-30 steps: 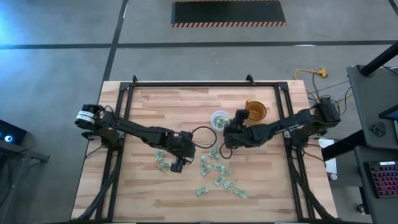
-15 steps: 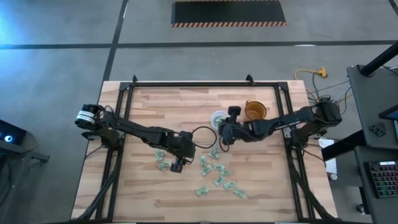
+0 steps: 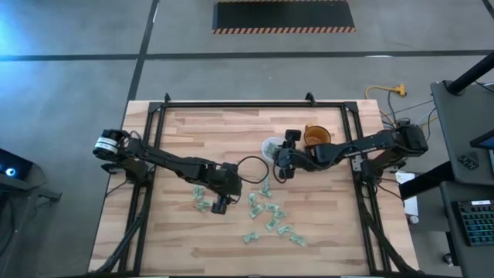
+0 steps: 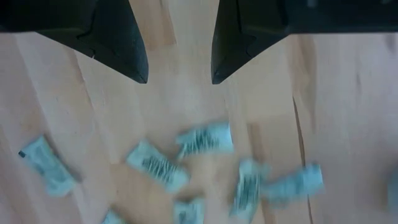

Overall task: Pick and place Stevia / Truvia into bins
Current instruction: Put the green stevia packet into the transparent bin

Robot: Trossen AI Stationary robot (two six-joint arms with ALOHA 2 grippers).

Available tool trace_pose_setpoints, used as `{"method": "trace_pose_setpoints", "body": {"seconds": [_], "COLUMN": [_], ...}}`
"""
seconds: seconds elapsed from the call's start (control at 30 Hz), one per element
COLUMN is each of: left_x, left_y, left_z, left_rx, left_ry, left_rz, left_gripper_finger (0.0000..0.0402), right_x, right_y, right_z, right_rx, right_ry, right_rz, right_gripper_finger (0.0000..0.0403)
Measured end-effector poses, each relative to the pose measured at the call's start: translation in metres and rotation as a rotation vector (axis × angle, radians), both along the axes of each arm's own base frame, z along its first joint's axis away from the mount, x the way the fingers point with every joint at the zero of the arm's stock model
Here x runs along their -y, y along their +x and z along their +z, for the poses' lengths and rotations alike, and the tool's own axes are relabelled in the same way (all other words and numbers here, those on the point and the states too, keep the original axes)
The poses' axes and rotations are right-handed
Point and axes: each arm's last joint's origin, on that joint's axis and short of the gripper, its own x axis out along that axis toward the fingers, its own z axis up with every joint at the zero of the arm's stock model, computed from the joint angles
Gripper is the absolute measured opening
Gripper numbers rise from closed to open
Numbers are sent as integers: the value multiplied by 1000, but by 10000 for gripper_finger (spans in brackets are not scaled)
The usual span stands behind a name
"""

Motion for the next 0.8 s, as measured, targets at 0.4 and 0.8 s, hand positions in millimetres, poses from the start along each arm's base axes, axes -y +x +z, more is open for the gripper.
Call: {"method": "trace_pose_setpoints", "body": {"seconds": [0.4,0.8], "left_x": [19,62], "left_y": [-28,-45], "left_z": [-10,-12], "left_rx": [-248,-207], "left_ry": [29,83], "left_rz": [276,319], "left_gripper_finger": [160,160], "right_x": [-34,-84], "right_y": [-65,-97], "right_z": [57,70], "right_rx": [144,229], "right_ry": [169,239], "right_rz": [-57,200], "right_gripper_finger": [120,118]}}
